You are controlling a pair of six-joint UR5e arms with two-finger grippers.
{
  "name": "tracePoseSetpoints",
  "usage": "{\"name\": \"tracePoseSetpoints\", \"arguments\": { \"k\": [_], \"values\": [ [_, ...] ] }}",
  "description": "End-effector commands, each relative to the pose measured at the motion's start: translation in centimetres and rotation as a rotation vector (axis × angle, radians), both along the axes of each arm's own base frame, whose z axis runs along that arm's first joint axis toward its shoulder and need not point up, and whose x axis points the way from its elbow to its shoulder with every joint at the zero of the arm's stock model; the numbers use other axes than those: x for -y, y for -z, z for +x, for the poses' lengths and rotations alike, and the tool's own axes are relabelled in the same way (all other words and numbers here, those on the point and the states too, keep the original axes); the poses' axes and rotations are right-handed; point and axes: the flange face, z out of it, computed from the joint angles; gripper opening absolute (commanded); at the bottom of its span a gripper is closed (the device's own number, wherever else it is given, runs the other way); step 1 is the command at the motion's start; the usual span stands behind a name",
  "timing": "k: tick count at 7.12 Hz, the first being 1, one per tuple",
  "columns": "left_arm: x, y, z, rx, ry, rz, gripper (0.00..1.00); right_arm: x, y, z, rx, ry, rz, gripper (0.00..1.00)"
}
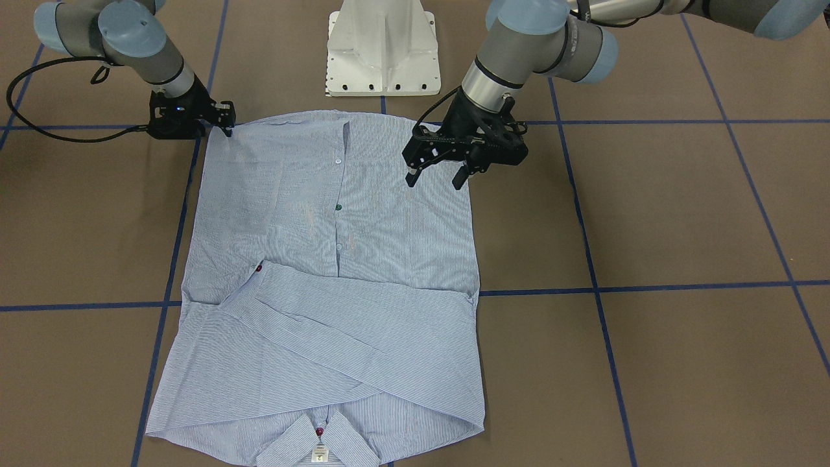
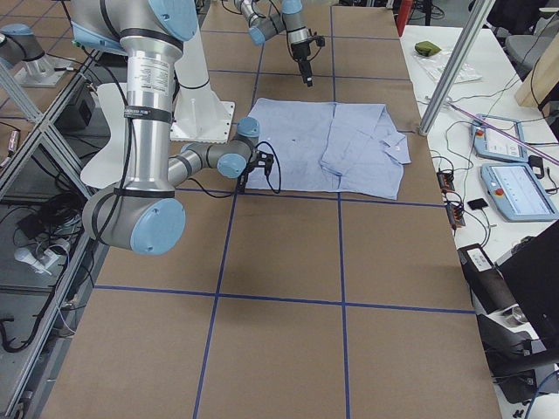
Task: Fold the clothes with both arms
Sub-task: 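Lower the left gripper to the other hem corner while the right gripper holds its corner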
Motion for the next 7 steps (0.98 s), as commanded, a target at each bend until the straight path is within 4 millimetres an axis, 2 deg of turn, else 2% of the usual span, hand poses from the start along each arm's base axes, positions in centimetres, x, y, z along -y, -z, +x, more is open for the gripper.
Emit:
{"name": "tracePoseSetpoints", "arguments": {
  "k": [1,2,3,4,5,7],
  "values": [
    [0.1,-0.1,0.0,0.002,0.001,-0.002,0.99,0.1,-0.4,-0.2,-0.007,0.000,-0.003,0.59],
    [0.1,-0.1,0.0,0.002,0.003,-0.001,0.99,0.1,-0.3,-0.2,-0.006,0.000,-0.002,0.51],
    [0.1,-0.2,0.0,0.003,0.003,-0.002,0.99,0.1,-0.2,-0.1,-0.004,-0.002,-0.002,0.36],
    [0.1,-0.3,0.0,0.005,0.002,-0.002,0.99,0.1,0.0,0.0,0.000,-0.002,-0.001,0.31],
    [0.1,-0.3,0.1,0.006,0.002,-0.002,0.99,0.3,0.1,0.2,0.004,-0.006,-0.001,0.21],
    [0.2,-0.5,0.2,0.010,0.003,-0.006,0.99,0.9,0.8,0.8,0.015,-0.021,0.002,0.16]
  ]
}}
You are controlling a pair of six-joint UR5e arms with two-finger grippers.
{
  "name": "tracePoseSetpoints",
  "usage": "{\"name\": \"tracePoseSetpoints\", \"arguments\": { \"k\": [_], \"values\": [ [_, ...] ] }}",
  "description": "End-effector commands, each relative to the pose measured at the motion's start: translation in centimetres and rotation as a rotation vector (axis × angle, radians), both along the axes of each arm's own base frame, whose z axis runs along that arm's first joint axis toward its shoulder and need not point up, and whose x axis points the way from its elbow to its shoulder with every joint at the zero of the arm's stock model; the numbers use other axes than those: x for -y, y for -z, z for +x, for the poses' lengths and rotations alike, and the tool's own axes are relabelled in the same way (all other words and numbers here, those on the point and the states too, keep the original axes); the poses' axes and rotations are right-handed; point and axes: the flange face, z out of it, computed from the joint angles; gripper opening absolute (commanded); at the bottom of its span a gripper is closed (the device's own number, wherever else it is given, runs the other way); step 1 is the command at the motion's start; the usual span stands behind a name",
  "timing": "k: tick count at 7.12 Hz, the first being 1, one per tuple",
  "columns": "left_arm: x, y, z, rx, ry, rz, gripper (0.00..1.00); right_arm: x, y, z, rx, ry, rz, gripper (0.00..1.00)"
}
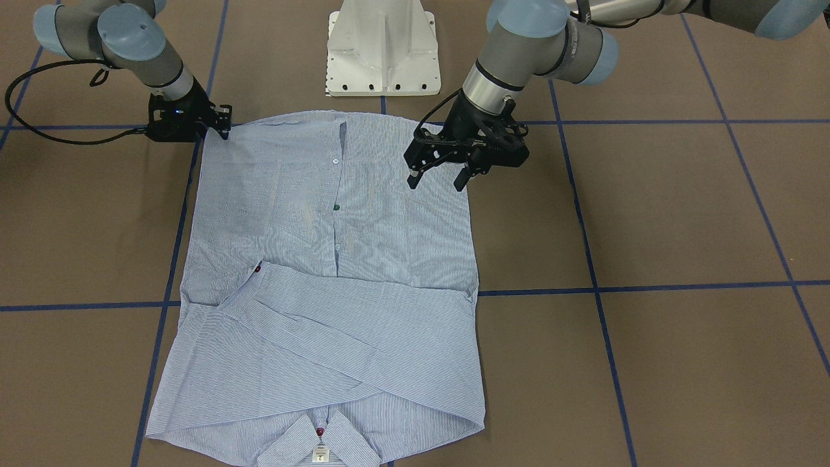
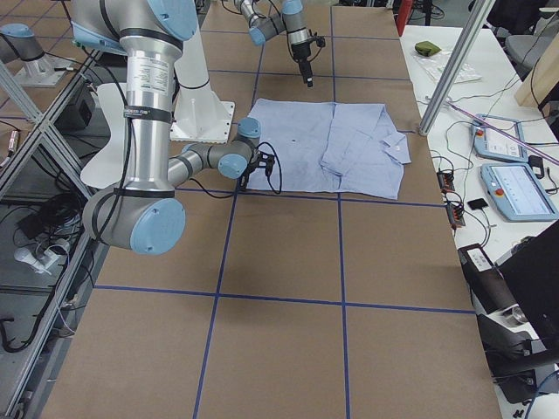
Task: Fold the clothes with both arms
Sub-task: 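Lower the left gripper to the other hem corner while the right gripper holds its corner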
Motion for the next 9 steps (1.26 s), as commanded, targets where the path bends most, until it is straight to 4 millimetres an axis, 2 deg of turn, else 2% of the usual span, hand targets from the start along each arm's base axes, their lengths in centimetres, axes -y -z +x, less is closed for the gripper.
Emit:
{"name": "tracePoseSetpoints", "arguments": {
  "k": [1,3,4,5,6,7,8,9],
  "values": [
    [0.1,-0.1,0.1,0.003,0.000,-0.002,0.99,0.3,0.7,0.4,0.011,-0.008,0.004,0.14],
    [0.1,-0.3,0.1,0.004,0.000,-0.004,0.99,0.4,0.7,0.5,0.014,-0.012,0.006,0.00],
    [0.1,-0.5,0.0,0.007,0.001,-0.004,0.99,0.6,1.5,0.8,0.028,-0.019,0.011,0.00],
    [-0.5,-2.2,-0.6,0.023,0.000,-0.019,0.99,1.0,2.6,1.3,0.047,-0.032,0.022,0.00],
    [-2.2,-4.0,-0.2,0.042,-0.024,-0.038,0.99,1.5,3.1,1.9,0.055,-0.049,0.030,0.00],
    [-4.8,-5.9,1.3,0.062,-0.058,-0.073,0.99,1.8,3.6,2.3,0.064,-0.065,0.041,0.00],
    [-8.3,-6.4,3.1,0.060,-0.062,-0.123,0.99,2.1,4.8,2.8,0.085,-0.074,0.048,0.00],
    [-11.5,-8.3,4.2,0.082,-0.079,-0.180,0.99,2.5,5.2,3.3,0.095,-0.084,0.050,0.00]
  ]
}}
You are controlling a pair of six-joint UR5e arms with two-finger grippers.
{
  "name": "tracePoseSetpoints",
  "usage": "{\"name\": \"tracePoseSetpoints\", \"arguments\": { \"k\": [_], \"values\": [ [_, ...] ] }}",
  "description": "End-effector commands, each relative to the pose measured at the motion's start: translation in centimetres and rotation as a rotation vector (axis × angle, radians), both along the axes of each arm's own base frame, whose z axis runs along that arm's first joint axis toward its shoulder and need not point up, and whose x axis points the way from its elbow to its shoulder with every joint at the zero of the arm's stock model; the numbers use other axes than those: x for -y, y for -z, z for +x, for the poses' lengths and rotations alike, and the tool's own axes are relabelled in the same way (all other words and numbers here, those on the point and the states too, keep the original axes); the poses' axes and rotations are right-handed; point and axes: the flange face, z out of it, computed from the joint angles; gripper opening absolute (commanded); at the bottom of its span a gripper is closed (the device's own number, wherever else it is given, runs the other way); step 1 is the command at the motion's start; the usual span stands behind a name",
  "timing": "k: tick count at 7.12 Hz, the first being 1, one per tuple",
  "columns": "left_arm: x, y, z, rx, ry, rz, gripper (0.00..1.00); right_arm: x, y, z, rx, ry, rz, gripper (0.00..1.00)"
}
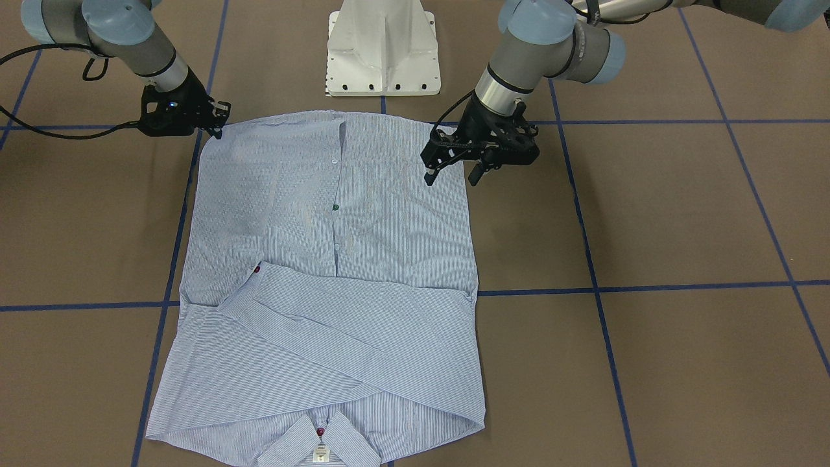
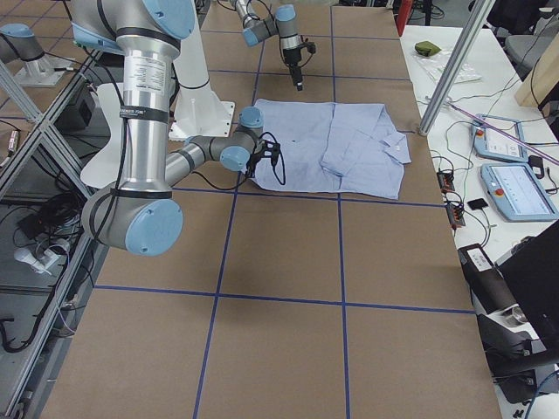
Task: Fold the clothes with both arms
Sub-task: 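Lower the left gripper to the other hem corner while the right gripper holds its corner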
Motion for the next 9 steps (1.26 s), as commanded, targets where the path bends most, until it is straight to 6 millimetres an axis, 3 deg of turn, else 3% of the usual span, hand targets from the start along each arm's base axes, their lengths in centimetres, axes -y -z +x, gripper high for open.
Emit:
{"name": "tracePoseSetpoints", "arguments": {
  "k": [1,3,5,9],
  "values": [
    [-6.5,-2.5,2.6,0.040,-0.024,-0.088,0.99,0.6,1.4,0.8,0.031,-0.013,0.008,0.00],
    [-8.9,-3.3,4.1,0.128,-0.033,-0.146,0.96,0.8,2.1,0.8,0.044,-0.015,0.013,0.00],
    [-9.8,-3.4,4.5,0.142,-0.048,-0.150,0.90,1.1,2.3,1.2,0.053,-0.015,0.005,0.00],
    [-9.9,-3.8,4.9,0.172,-0.049,-0.158,0.76,1.8,2.5,2.2,0.069,-0.018,-0.013,0.00]
  ]
}}
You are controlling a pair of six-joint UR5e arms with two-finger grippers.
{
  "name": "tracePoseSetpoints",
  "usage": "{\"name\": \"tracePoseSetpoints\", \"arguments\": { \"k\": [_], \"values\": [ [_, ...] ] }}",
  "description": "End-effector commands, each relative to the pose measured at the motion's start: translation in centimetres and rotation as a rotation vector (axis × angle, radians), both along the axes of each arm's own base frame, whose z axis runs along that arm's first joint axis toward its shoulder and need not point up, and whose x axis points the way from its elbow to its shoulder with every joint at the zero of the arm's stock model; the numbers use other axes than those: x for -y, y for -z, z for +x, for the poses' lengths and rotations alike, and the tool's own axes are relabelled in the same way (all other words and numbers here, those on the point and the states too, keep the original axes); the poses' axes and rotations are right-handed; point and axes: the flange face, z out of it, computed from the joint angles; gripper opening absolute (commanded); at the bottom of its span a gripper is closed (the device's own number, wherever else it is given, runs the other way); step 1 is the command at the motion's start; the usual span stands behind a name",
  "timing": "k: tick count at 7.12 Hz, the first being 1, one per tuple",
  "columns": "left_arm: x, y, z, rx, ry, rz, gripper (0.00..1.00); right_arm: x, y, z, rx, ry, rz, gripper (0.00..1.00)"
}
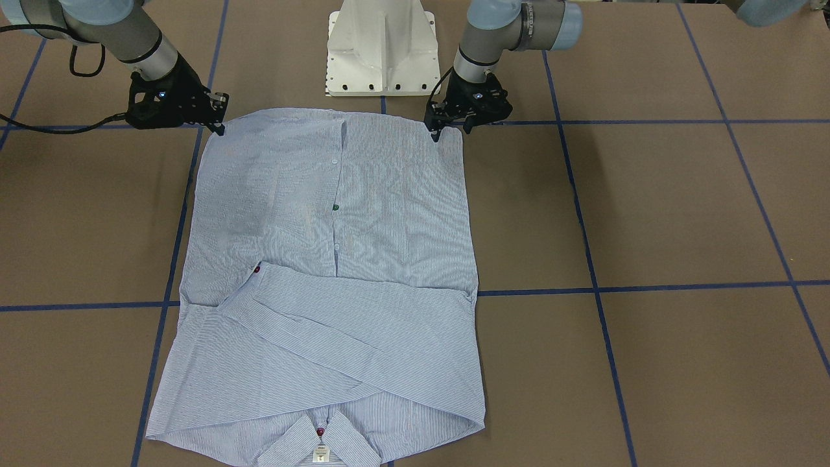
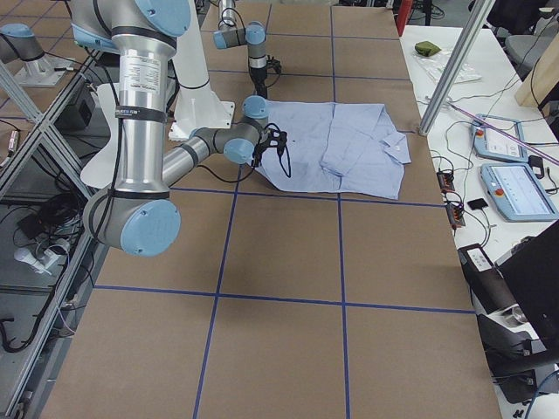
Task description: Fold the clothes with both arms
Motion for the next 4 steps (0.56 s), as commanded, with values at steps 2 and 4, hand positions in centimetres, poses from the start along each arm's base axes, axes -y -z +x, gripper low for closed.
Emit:
{"name": "tracePoseSetpoints", "arguments": {
  "k": [2,4],
  "values": [
    [-0.07,-0.56,0.17,0.022,-0.002,-0.005,0.75,0.20,0.06,0.16,0.003,-0.002,-0.003,0.00],
    [-0.13,-0.74,0.29,0.044,-0.003,-0.010,0.71,0.19,0.07,0.16,0.003,-0.001,-0.003,0.00]
  ]
}}
